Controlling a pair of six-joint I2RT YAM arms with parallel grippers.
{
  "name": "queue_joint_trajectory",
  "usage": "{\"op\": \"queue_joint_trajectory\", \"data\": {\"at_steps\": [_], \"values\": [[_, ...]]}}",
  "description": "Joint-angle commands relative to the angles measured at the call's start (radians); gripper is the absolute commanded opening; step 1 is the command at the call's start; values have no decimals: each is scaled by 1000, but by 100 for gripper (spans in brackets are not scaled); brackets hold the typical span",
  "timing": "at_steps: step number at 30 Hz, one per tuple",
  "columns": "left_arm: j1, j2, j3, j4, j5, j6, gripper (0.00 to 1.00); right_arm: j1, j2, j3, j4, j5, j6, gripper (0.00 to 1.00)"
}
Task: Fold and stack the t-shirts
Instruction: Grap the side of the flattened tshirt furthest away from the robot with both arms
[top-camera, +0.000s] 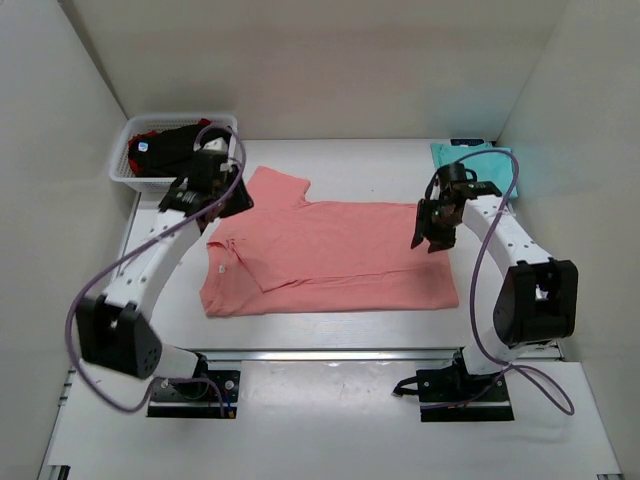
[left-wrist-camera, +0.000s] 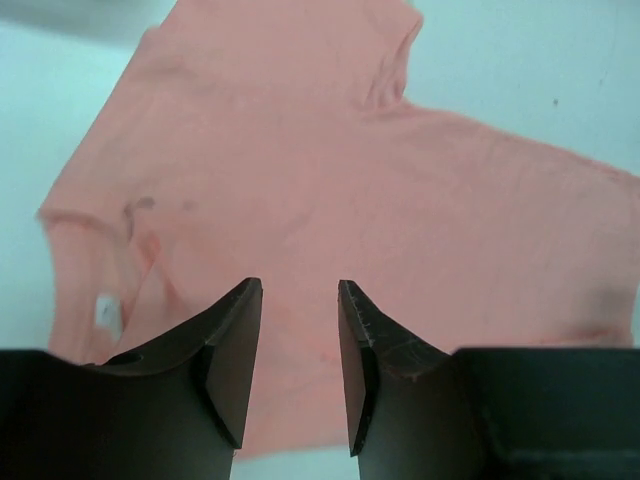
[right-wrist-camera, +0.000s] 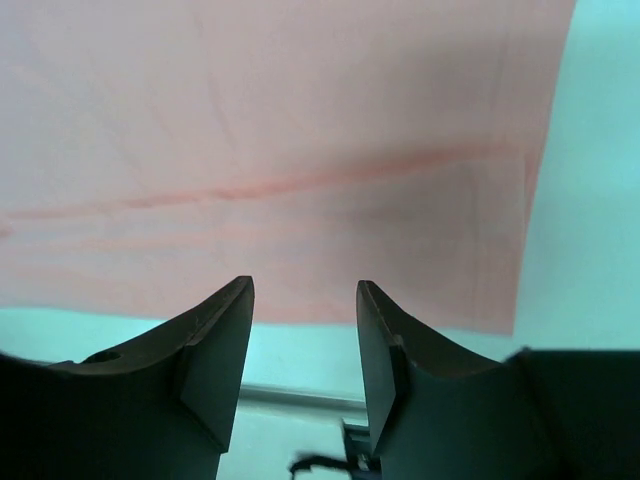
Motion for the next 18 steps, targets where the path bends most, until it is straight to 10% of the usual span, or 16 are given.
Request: {"op": "queue_joint_trajectory", "data": {"at_steps": [1,6,18], "values": [[-38,205,115,101,-41,78,48,-19,80,97,52,-22,20,43],[-27,499,365,165,-84,133,69,-45,184,230,81,-42,29,43],[76,928,734,191,-111,190,77,-42,278,317,123,-101,62,42]]}}
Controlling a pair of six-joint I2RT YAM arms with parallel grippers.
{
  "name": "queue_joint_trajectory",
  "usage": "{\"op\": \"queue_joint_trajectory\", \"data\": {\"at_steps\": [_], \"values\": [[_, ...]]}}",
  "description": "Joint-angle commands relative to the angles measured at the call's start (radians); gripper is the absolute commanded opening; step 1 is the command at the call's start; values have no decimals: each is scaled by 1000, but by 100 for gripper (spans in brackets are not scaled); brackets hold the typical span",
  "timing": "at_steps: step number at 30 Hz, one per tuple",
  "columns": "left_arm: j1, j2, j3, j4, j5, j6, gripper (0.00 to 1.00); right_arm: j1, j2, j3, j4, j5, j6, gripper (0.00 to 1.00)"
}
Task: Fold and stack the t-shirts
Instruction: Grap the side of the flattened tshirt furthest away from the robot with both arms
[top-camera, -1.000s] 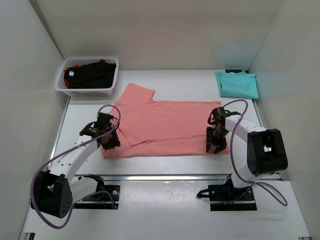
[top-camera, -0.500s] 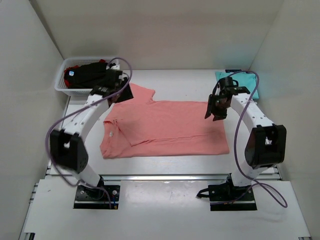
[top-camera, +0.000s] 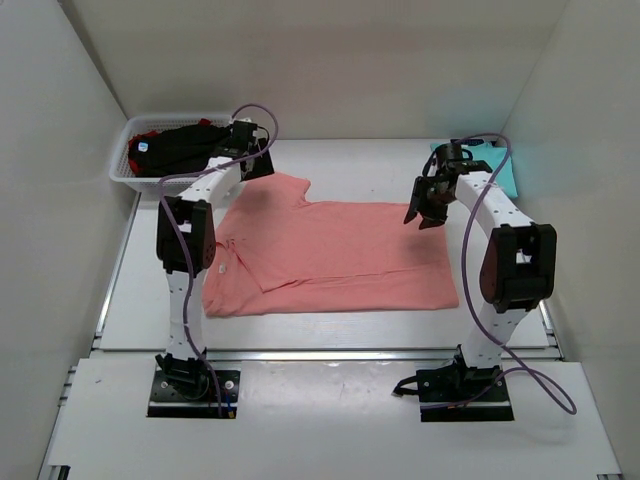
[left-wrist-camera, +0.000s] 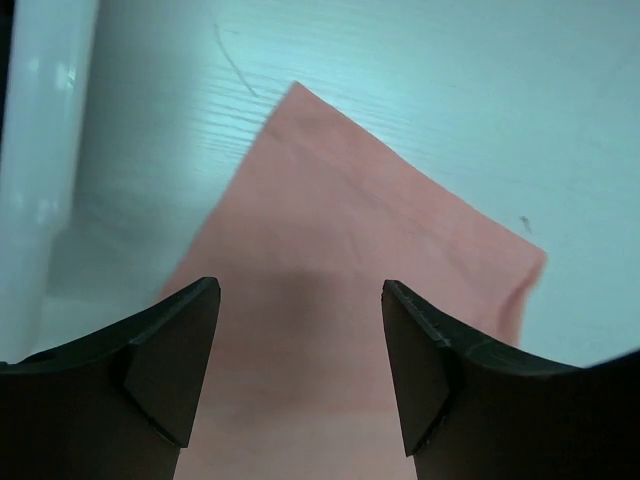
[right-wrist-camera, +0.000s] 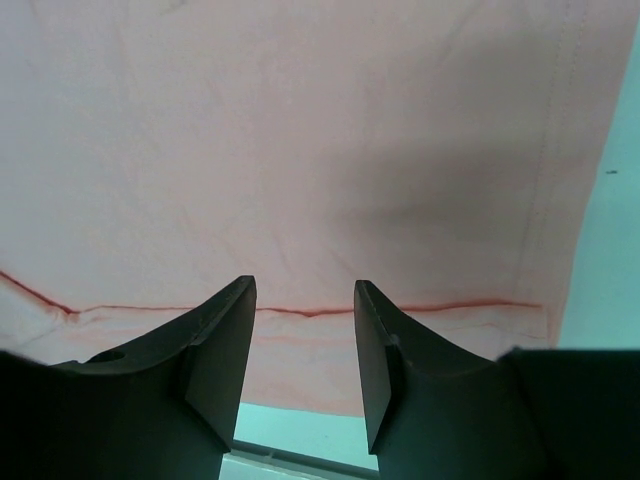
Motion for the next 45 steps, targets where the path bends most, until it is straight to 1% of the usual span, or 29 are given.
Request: {"op": "queue_joint_trajectory", "data": {"at_steps": [1,6,7,10,13,17,18,20,22,24,27,28,29,31,32,33,35,37,38,39,40,41,43,44,45], "values": [[27,37,66,16,-21,25,78,-4,10,42,38,-20,26,41],[32,91,49,18,-8,22,78,-15,45,67,70,-16,40,42],[36,111,92,-2,8,9,79,-9,48,79,76,-23,40,41],[36,119,109,3,15,19,79,-15,79,91,67,-20,46,41],[39,125,109,-2,14,17,77,-15,105,123,74,-24,52,41],[33,125,98,-4,60,20,75,-29,140,163,87,-31,68,41],[27,132,106,-11,75,19,72,-29,140,165,85,-31,71,42],[22,145,138,-34,80,19,71,-36,151,180,87,-33,65,41],[21,157,153,-56,97,14,72,-36,159,182,90,-31,65,41],[21,157,138,-63,104,6,73,-45,166,180,97,-25,71,42],[4,166,158,-94,98,29,70,-55,177,174,120,-13,80,42],[-1,165,149,-96,95,38,67,-58,175,173,126,4,84,42],[-2,160,156,-96,101,46,66,-58,182,177,128,18,87,42],[-8,165,153,-100,101,52,60,-59,191,182,131,48,94,42],[-7,160,156,-97,101,61,59,-62,194,185,130,70,103,42],[-11,163,155,-100,97,66,56,-64,205,188,130,75,101,43],[-14,163,156,-112,94,69,53,-70,209,196,142,76,118,43],[-17,166,161,-120,103,77,60,-76,224,206,143,81,121,43],[-13,169,164,-134,92,69,70,-76,225,212,145,79,127,42],[-19,174,167,-142,89,65,73,-76,235,223,148,87,127,43],[-11,168,167,-145,97,66,74,-76,231,225,146,82,127,43],[-16,172,161,-145,109,69,72,-72,235,232,150,78,130,43],[-14,180,179,-161,117,74,62,-76,243,242,142,82,127,43],[-14,183,190,-177,124,78,52,-96,246,240,140,78,124,43],[-16,198,195,-186,130,80,40,-101,246,242,134,81,123,42]]}}
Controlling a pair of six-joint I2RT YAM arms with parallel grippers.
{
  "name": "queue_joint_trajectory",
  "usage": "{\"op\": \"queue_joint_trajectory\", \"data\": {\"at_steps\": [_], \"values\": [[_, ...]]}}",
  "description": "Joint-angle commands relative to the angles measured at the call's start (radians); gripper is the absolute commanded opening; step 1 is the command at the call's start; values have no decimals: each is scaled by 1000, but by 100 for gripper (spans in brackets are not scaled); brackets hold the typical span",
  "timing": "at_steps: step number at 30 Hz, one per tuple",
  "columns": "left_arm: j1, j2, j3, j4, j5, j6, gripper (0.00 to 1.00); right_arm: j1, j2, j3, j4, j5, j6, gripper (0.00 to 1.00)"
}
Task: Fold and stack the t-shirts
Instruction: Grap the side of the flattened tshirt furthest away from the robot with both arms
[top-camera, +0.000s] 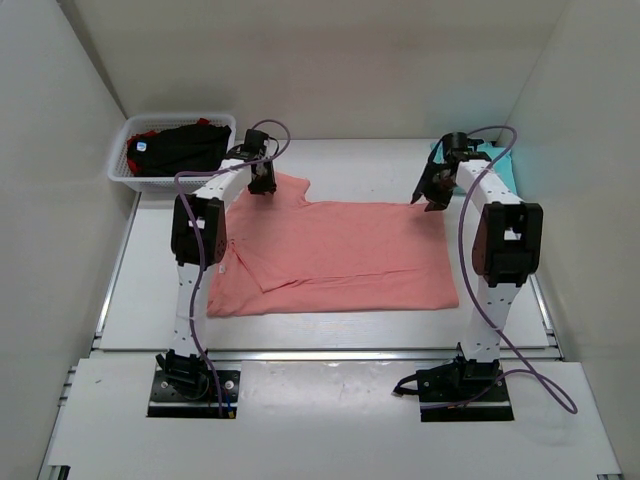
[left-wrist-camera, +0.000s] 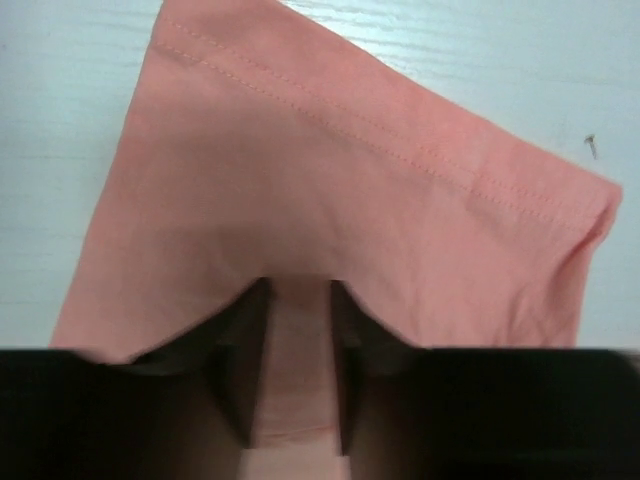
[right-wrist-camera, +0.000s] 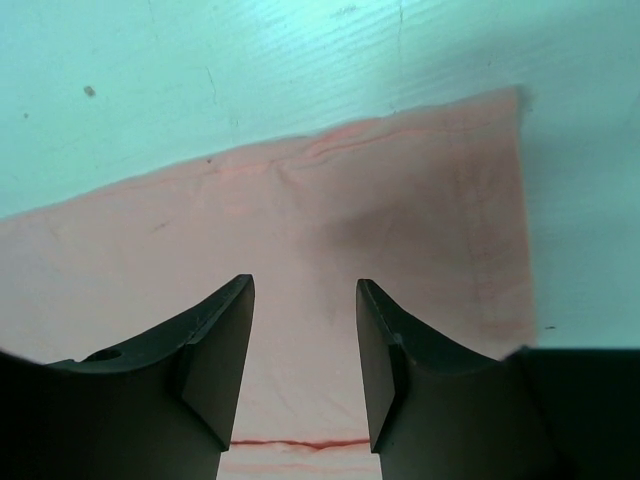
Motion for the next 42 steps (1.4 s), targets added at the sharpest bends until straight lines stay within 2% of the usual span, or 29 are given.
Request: {"op": "queue_joint_trajectory", "data": {"at_steps": [1,3,4,9,10,12,13,15,21,25,31,37,42], "values": [[2,10,54,-48,34,23,32,-29,14,44,31,14,16,43],[2,9,49,-48,28,22,7,-29,19,42,31,17,15,43],[4,12,44,-48,28,19,1,-32,24,50,39,21,13,43],[10,0,28,-30,55,20,0,-43,65,71,40,25,10,43],[16,-11,20,-21,57,15,17,-41,68,96,36,27,3,44],[10,-34,12,-8,37,14,59,-43,87,113,16,28,0,43],[7,-36,21,-13,13,22,64,-44,87,132,14,28,-2,43],[2,-37,67,-16,-16,35,68,-41,90,142,13,27,-7,43],[-1,-31,155,-30,-125,74,68,-44,97,143,11,14,1,43],[-4,-27,169,-28,-204,114,72,-49,106,160,1,2,-1,43],[21,15,149,-36,-178,126,74,-47,134,214,-25,-4,-4,43],[18,29,143,-36,-123,175,83,-43,163,261,-44,-10,0,42],[21,24,126,-40,-54,181,79,-46,180,275,-50,-16,-1,42]]}}
